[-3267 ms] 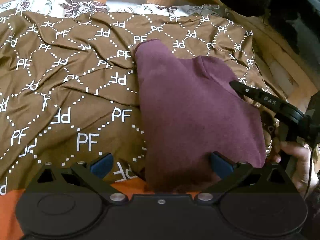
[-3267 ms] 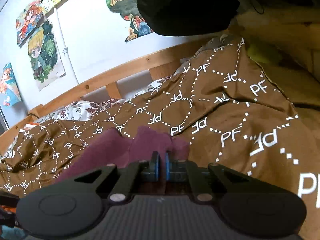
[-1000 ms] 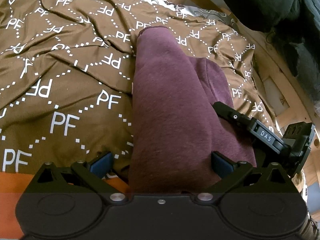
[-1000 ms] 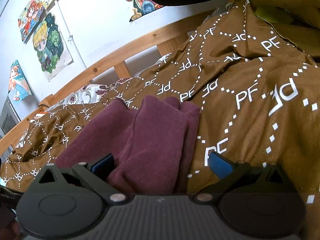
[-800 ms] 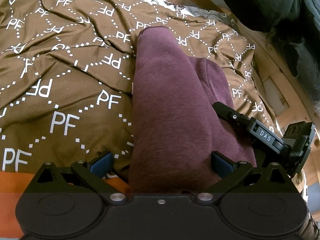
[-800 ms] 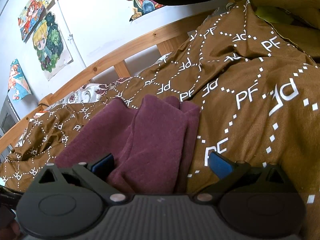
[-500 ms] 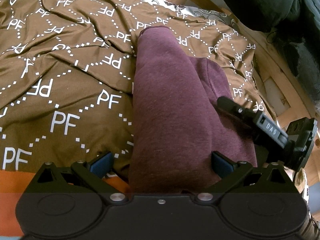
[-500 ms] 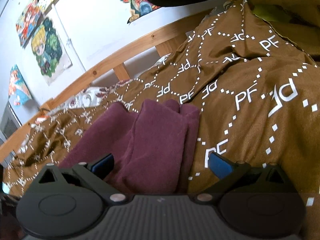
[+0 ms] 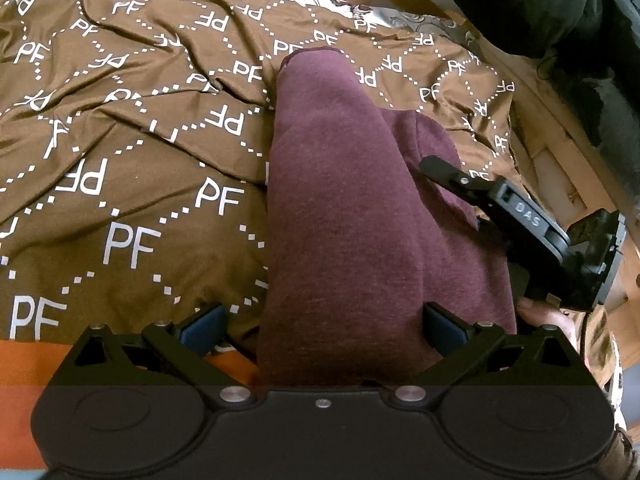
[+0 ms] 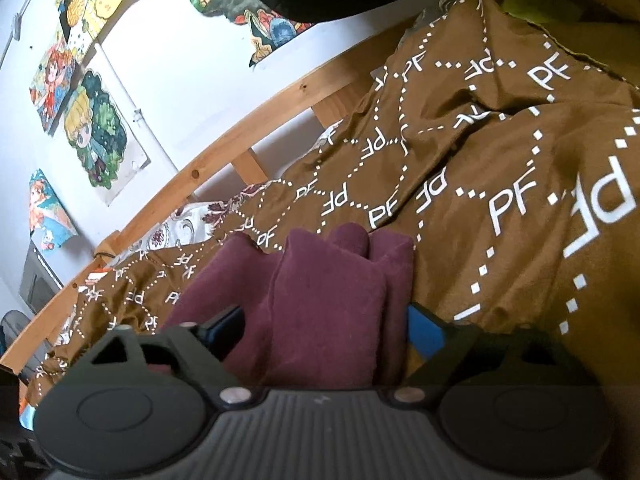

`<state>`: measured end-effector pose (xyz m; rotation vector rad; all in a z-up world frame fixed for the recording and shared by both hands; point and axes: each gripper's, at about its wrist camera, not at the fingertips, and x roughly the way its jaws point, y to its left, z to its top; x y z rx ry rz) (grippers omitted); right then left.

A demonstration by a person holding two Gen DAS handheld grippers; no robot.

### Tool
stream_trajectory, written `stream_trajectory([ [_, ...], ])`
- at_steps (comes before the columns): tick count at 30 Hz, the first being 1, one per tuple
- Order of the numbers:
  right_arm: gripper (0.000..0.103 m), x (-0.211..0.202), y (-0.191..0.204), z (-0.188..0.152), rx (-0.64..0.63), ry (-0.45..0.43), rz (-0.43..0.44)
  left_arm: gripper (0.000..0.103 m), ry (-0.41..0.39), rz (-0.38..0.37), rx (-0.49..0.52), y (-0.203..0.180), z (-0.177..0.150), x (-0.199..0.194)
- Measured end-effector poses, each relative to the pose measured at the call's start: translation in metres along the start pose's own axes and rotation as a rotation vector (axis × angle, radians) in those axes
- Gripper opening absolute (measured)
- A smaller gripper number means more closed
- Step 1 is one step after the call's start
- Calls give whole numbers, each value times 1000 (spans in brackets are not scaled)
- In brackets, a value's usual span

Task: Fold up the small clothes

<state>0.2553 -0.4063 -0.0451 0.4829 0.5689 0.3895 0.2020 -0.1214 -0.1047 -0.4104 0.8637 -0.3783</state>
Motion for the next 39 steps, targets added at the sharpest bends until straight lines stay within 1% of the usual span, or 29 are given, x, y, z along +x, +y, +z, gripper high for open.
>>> stream_trajectory([
  [2,74,0,0,-1,5,0,-17,102,-3,3,2,0,0,0],
  [5,67,0,-5,-1,27,-4,-18,102,-8,2,3,0,-1,1],
  [15,68,0,-3,-6,8,-10,-28,102,0,-3,4,1,-1,1],
  [28,68,0,-1,-9,9,-11,-34,102,64,18,51,-7,13,5],
  [30,67,0,1,-9,1,-10,-45,102,69,19,60,-8,14,5],
  [32,63,0,3,-9,-7,-8,-60,102,69,22,72,-10,15,5],
  [34,61,0,4,-9,-13,-6,-68,102,63,27,87,-12,15,4],
  [39,60,0,7,-9,-23,-4,-77,102,60,37,114,-15,16,4],
])
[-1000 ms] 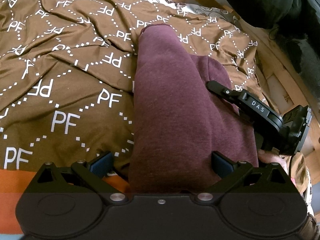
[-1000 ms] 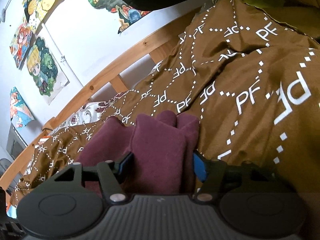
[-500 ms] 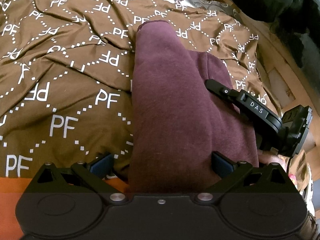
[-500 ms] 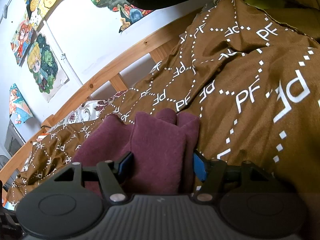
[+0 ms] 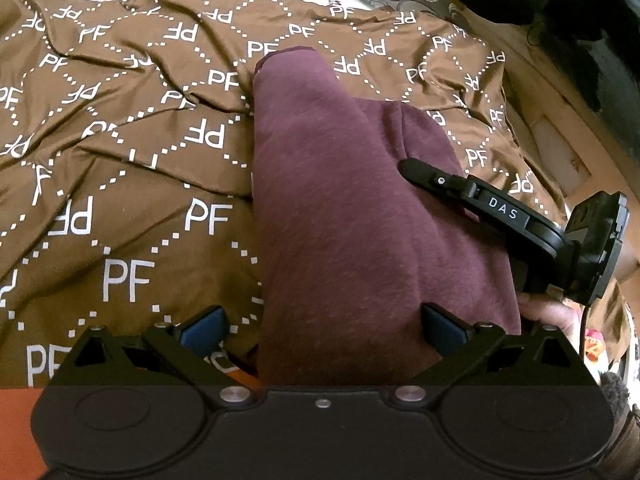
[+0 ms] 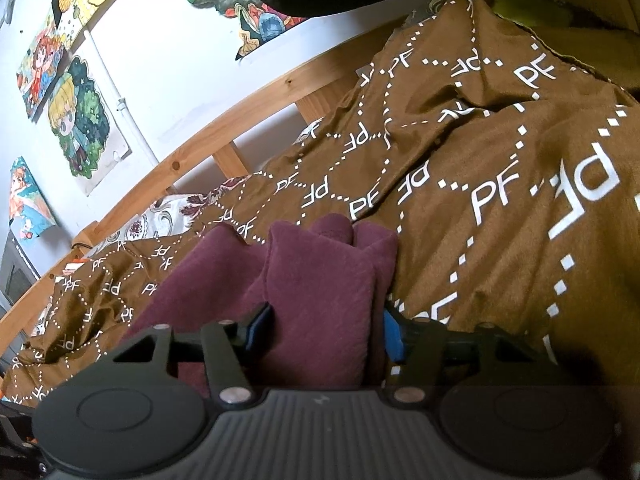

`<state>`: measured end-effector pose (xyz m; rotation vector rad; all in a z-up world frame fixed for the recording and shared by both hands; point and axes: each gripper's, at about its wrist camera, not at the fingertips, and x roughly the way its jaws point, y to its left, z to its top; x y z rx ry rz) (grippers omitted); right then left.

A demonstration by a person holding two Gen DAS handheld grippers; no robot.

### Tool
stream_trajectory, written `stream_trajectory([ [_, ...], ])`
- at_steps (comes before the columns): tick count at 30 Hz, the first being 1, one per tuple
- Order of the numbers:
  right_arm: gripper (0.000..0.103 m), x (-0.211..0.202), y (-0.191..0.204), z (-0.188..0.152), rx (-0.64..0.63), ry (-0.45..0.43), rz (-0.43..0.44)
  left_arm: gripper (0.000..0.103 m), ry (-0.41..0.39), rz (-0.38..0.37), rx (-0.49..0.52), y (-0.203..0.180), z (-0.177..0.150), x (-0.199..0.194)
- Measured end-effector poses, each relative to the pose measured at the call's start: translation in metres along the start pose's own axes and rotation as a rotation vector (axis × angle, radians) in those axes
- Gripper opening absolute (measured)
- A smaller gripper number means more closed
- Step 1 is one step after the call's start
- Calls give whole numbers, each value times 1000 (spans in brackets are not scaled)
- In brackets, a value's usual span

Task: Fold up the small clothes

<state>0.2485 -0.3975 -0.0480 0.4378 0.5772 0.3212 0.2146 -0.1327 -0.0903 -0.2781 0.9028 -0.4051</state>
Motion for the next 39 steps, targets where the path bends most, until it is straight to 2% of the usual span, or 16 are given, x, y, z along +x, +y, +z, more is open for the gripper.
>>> stream_trajectory([
  [6,52,1,7,0,-14,5,-19,102,34,-3,15,-1,7,1],
  [10,45,2,11,1,-16,8,-24,102,39,4,75,-8,12,-3],
  [12,41,2,13,1,-22,9,-21,92,39,-12,96,-10,13,-6],
  [15,36,2,15,2,-27,12,-17,82,50,-60,60,-6,14,-9],
  [18,31,-1,17,2,-32,9,-12,73,50,-64,54,-6,14,-11],
  [24,25,-9,27,5,-59,-27,7,54,20,-40,152,-21,16,-25],
  [30,23,-25,47,13,-110,-101,36,51,-35,-42,174,-23,13,-42],
  [34,22,-37,62,18,-122,-156,71,51,-104,-9,254,-25,8,-59],
  [39,22,-36,83,24,-141,-189,98,51,-162,22,287,-14,8,-71],
])
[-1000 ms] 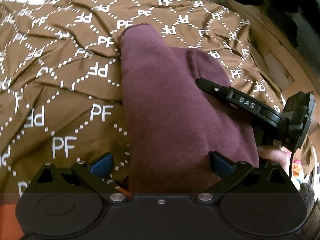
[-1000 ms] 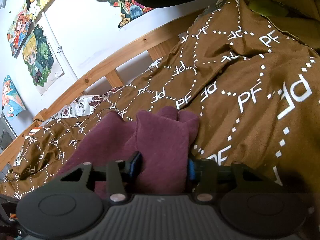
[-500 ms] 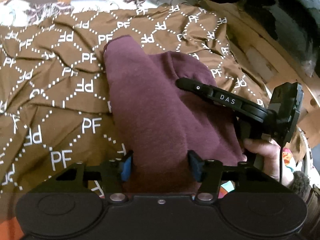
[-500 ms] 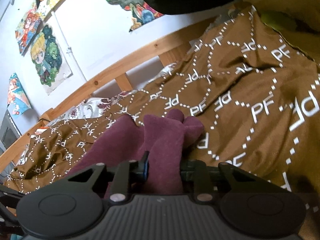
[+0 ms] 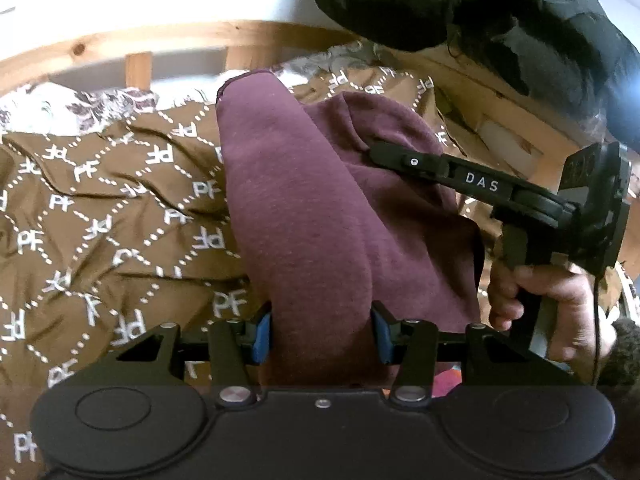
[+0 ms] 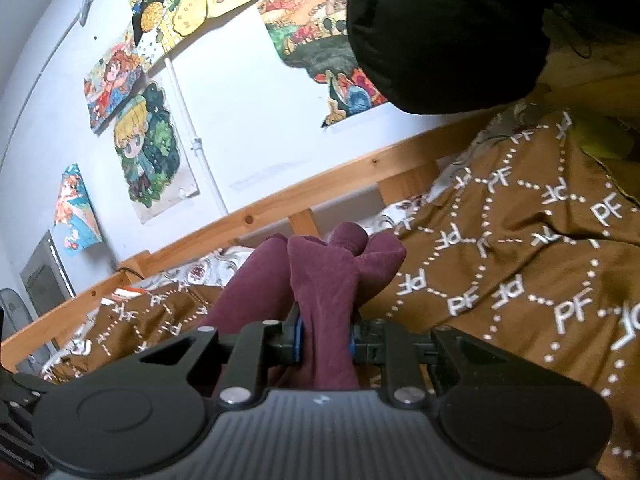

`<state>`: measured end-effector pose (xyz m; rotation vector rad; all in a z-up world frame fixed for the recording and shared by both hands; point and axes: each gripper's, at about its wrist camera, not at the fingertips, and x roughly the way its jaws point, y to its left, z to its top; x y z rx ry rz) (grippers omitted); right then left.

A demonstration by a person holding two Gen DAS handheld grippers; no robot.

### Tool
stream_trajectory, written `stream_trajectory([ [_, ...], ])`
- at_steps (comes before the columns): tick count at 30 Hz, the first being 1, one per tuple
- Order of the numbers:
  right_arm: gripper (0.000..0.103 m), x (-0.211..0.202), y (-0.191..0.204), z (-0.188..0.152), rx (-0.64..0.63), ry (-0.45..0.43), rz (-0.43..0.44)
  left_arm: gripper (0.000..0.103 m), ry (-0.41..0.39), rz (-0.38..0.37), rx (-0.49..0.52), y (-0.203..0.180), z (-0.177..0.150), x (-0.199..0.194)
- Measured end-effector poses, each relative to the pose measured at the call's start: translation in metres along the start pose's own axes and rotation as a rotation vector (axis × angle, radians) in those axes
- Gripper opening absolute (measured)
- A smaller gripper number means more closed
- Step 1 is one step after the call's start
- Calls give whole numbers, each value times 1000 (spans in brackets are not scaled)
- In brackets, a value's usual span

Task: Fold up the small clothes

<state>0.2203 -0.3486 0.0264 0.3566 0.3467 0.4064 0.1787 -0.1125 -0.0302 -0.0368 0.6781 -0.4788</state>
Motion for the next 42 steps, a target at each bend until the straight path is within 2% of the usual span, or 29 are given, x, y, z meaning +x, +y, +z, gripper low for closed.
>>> stream_trajectory([
  [5,22,32,21,11,-45,50,20,51,-22,21,-59,29,2,-4],
  [10,22,79,38,19,-51,90,67,51,-63,85,-92,71,6,-12],
  [15,22,123,52,15,-62,134,68,51,-50,89,-175,114,6,-4],
  [19,22,152,51,6,-24,183,33,52,-47,84,-220,131,2,5],
  [26,25,164,34,-4,25,214,-57,62,-36,105,-245,132,-4,11],
  [28,32,165,31,-8,36,222,-81,66,-29,117,-270,133,-3,11],
  [30,40,165,32,-10,28,230,-106,75,-20,144,-286,131,-2,10],
  [33,48,163,34,-11,16,237,-135,77,-15,166,-282,128,1,7],
  [35,59,160,37,-11,3,244,-145,83,-16,202,-272,125,3,4],
  [39,73,151,45,-9,-31,246,-159,91,-19,270,-236,117,6,-3],
  [42,91,138,51,-8,-48,240,-173,100,-46,318,-211,110,8,-13],
])
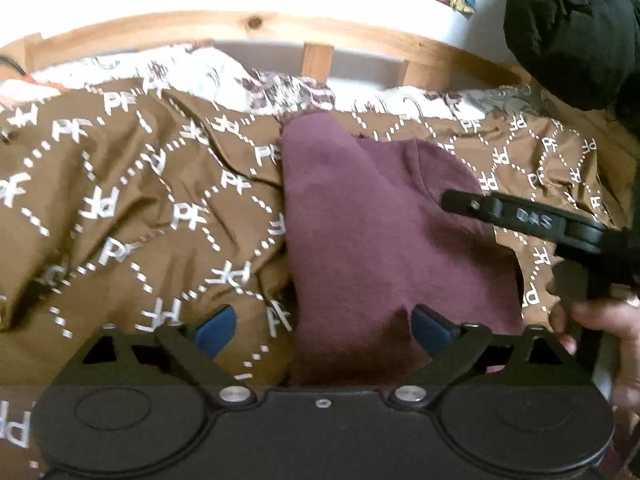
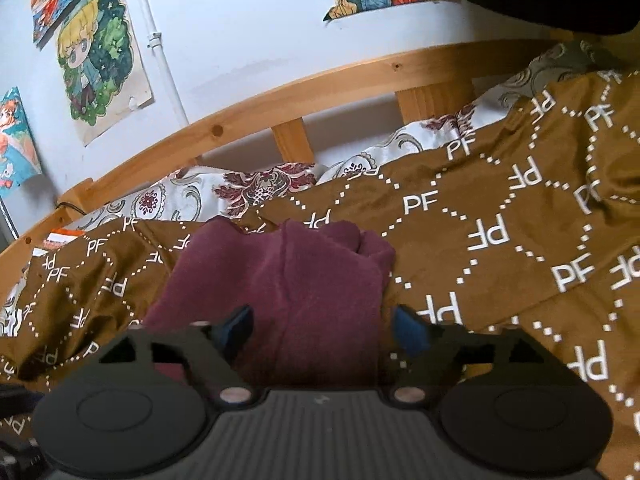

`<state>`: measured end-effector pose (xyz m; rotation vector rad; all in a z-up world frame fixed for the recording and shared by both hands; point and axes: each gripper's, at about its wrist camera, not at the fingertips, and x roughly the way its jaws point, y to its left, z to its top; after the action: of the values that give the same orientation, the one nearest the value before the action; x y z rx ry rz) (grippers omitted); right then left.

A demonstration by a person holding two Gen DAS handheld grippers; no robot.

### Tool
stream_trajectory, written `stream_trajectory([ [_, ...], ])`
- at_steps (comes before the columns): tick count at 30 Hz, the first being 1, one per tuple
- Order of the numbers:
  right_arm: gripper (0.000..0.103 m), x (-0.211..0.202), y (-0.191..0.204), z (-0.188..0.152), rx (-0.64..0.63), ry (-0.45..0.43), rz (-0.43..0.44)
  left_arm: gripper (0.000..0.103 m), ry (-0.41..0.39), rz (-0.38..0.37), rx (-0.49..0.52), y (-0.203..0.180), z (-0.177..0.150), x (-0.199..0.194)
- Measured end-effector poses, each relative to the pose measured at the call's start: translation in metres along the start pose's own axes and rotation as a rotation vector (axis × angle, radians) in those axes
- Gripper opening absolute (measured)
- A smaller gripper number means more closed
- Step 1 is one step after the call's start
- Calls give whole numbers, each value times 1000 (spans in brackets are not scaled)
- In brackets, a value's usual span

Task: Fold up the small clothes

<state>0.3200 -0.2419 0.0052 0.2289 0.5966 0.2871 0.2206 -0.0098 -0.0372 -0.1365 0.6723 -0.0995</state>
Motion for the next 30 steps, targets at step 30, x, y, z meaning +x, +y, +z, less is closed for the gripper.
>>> stream_trajectory([
  [30,103,-228,71,-61,-96,-285,-131,102,-162,229,52,-26,-53,-149],
])
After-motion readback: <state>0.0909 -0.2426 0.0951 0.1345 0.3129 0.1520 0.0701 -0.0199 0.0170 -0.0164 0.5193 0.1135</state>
